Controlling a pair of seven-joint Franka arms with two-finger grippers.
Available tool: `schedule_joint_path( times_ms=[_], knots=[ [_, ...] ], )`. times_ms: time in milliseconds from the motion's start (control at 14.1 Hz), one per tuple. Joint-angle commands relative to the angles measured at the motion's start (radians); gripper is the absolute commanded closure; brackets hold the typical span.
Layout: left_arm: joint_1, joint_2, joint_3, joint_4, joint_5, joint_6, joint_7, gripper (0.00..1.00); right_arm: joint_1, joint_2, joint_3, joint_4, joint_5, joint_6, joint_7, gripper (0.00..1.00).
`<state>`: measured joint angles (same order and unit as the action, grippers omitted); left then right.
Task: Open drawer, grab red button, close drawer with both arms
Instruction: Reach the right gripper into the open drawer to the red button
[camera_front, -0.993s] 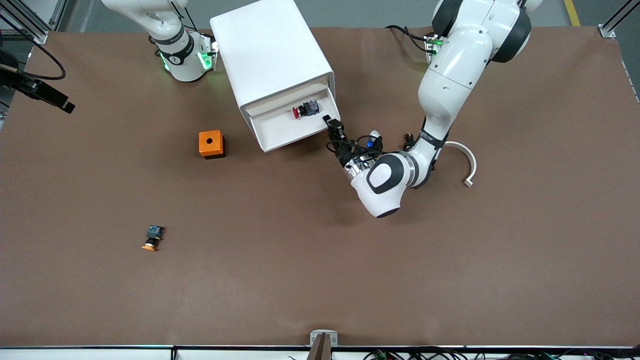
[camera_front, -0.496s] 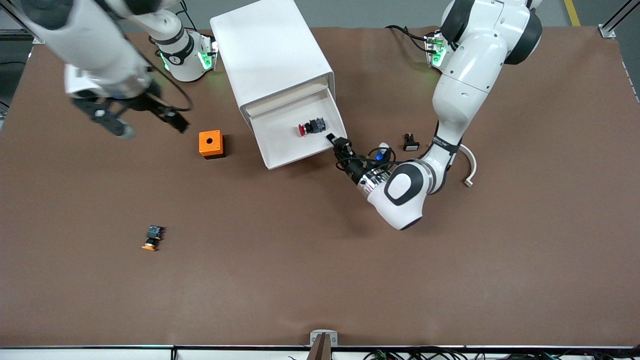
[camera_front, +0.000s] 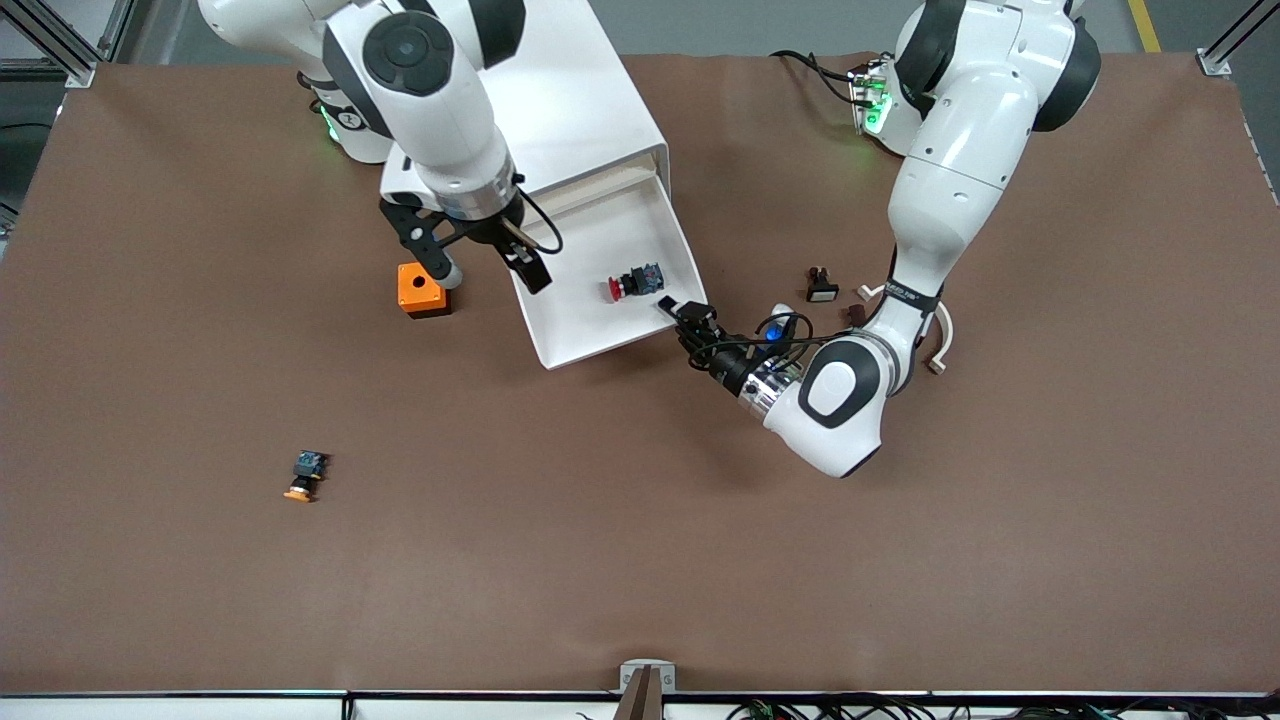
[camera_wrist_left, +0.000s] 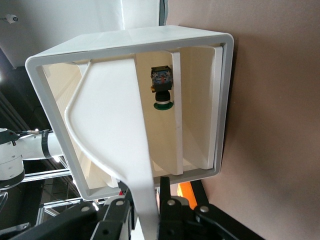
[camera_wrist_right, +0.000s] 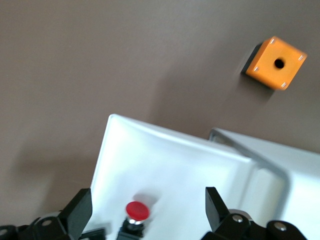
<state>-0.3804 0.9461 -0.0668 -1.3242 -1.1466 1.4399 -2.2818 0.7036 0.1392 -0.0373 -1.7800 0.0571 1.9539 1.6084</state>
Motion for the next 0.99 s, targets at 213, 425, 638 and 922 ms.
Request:
schedule_joint_path(
  times_ms=[213, 425, 638, 922],
  knots=[
    [0.006, -0.001, -0.001, 0.032, -0.022, 0.01, 0.131, 0.0, 0.112, 0.114, -0.015, 0.017, 0.013, 0.114, 0.252, 0.0],
    [0.018, -0.007, -0.001, 0.065, -0.012, 0.004, 0.327, 0.0, 0.158, 0.197, -0.015, 0.042, 0.012, 0.177, 0.346, 0.0],
    [0.02, -0.013, 0.018, 0.068, 0.018, 0.004, 0.583, 0.0, 0.189, 0.27, -0.015, 0.102, 0.01, 0.177, 0.412, 0.0],
    [0.02, -0.023, 0.042, 0.111, 0.108, 0.007, 0.905, 0.0, 0.212, 0.327, -0.015, 0.166, 0.014, 0.174, 0.45, 0.0]
  ],
)
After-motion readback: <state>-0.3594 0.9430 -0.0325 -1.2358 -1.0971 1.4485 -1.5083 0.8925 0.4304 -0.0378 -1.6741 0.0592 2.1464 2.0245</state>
